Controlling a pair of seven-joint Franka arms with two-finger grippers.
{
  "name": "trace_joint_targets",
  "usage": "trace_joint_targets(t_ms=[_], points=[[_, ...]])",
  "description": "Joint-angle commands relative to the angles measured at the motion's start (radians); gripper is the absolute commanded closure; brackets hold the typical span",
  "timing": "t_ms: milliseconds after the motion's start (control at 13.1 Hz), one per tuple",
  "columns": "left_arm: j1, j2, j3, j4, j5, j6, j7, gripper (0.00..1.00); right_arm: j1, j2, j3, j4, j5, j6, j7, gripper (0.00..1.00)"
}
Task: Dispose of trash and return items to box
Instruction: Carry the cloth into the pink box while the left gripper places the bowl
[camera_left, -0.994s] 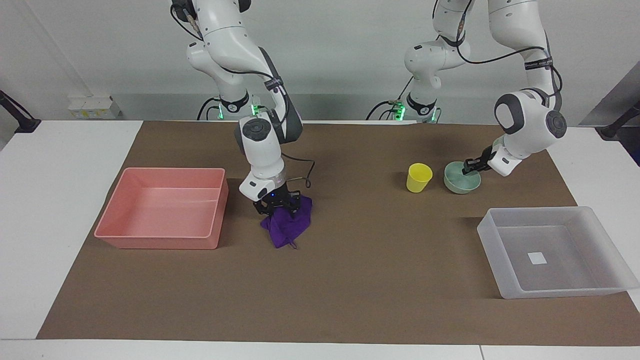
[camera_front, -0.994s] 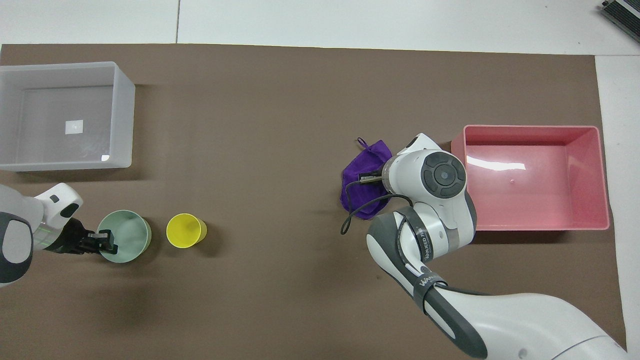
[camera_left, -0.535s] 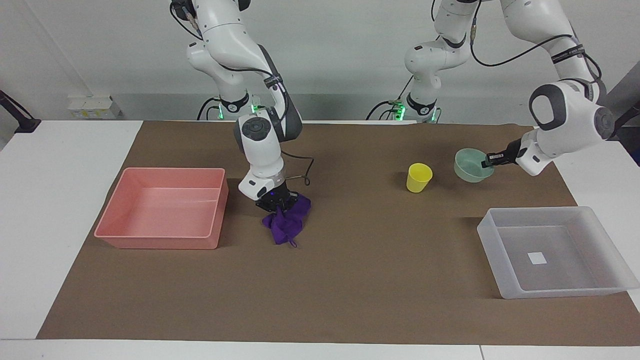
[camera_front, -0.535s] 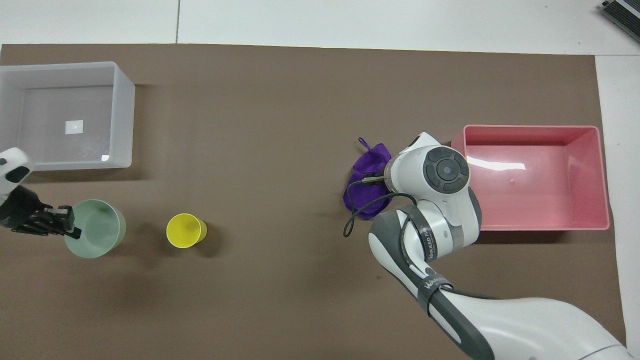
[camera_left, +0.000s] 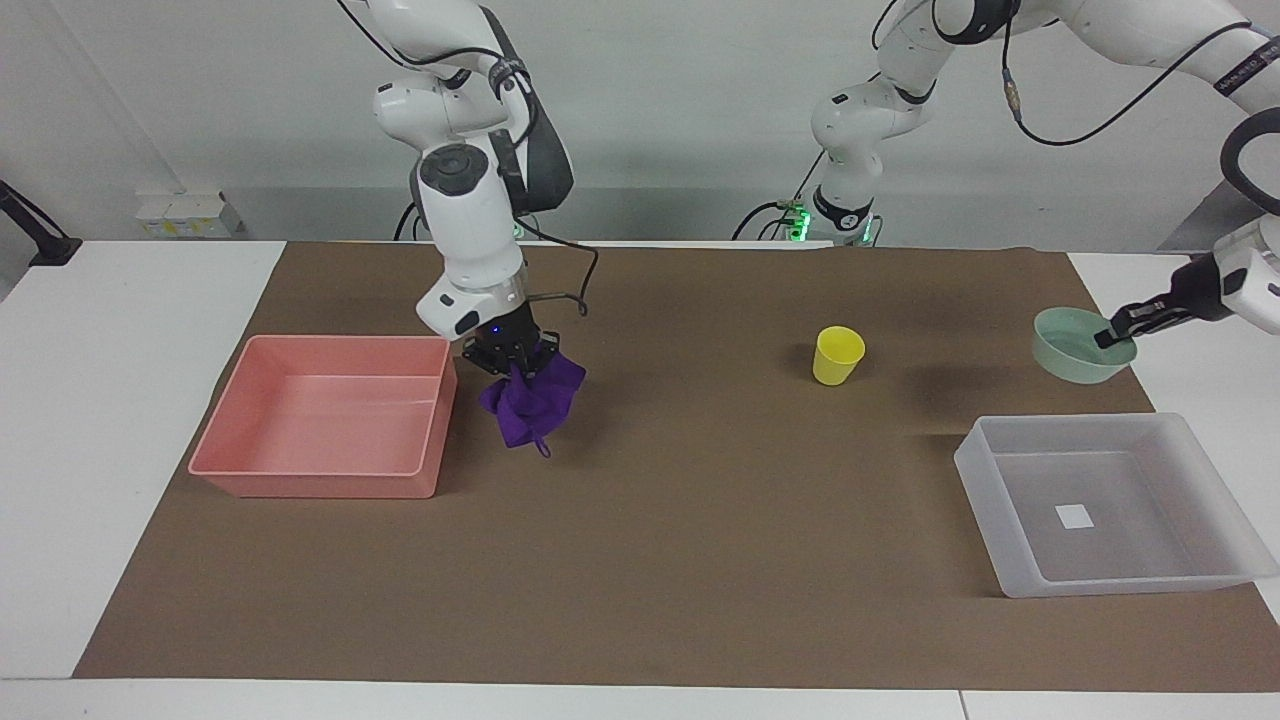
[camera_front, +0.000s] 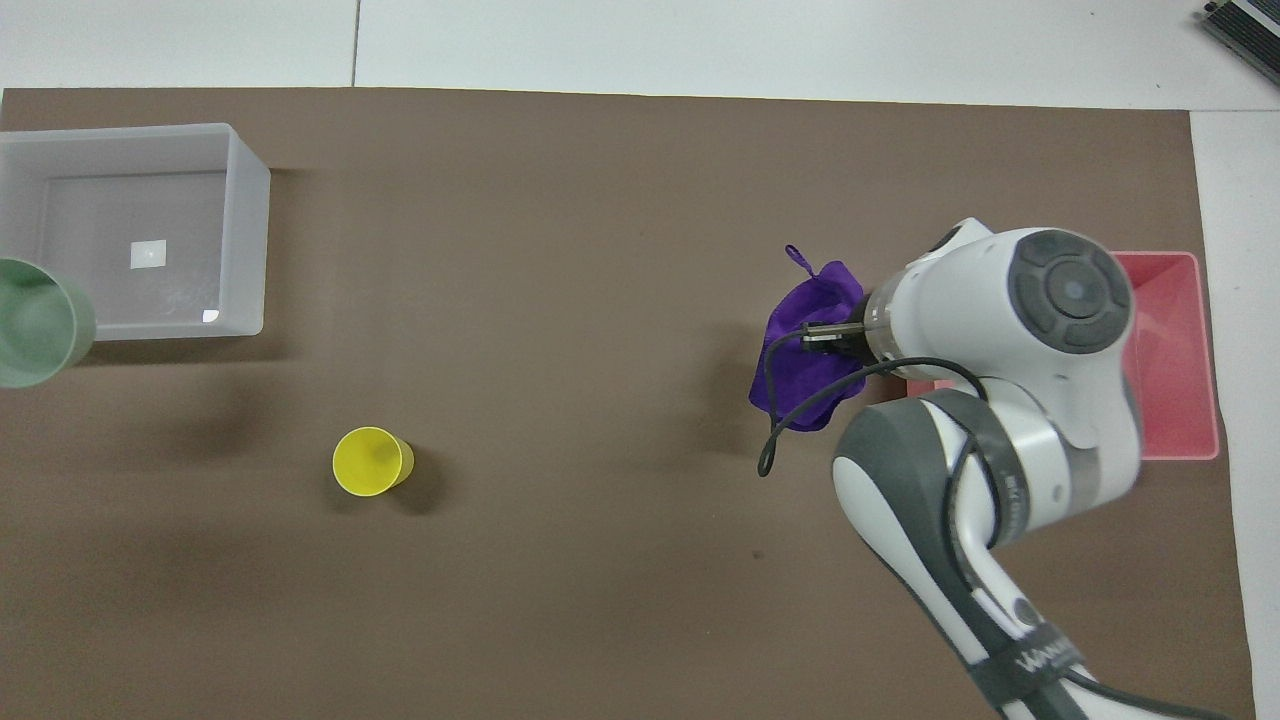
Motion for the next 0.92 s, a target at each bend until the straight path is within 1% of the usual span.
trace_joint_targets(t_ms=[0,76,153,306,459,688,764,841], points=[[-0.008,0.151,-0.01,0.109,-0.02,0.183,-0.031,1.0,-0.088,-0.111,0.007,-0.014,-0.004,-0.109,-0.012,1.0],[-0.014,0.185,-0.016,0.112,-0.02,0.261,-0.046,1.0,-0.128,-0.133,0.007,-0.014,-0.004,-0.143,-0.059,1.0],[-0.017,0.219,-0.018,0.109,-0.02,0.313,-0.048,1.0,-0.175,-0.138,0.009,-0.014,-0.004,-0.159,-0.123,1.0],[-0.028,0.254,-0.018,0.109,-0.02,0.338,-0.048,1.0,-0.284,-0.133,0.009,-0.036,-0.004,-0.14,-0.27,1.0],[-0.031,0.262,-0.019,0.1,-0.02,0.363,-0.046,1.0,-0.362,-0.107,0.01,-0.052,-0.002,-0.075,-0.372,1.0],[-0.051,0.303,-0.018,0.08,-0.012,0.38,-0.032,1.0,-0.415,-0.012,0.01,-0.066,-0.002,0.036,-0.449,1.0],[-0.042,0.302,-0.019,0.069,-0.018,0.377,-0.034,0.95,-0.425,0.008,0.009,-0.097,-0.001,0.088,-0.46,1.0],[-0.041,0.297,-0.018,0.071,-0.014,0.363,-0.035,0.32,-0.43,0.022,0.01,-0.134,-0.001,0.143,-0.463,1.0]])
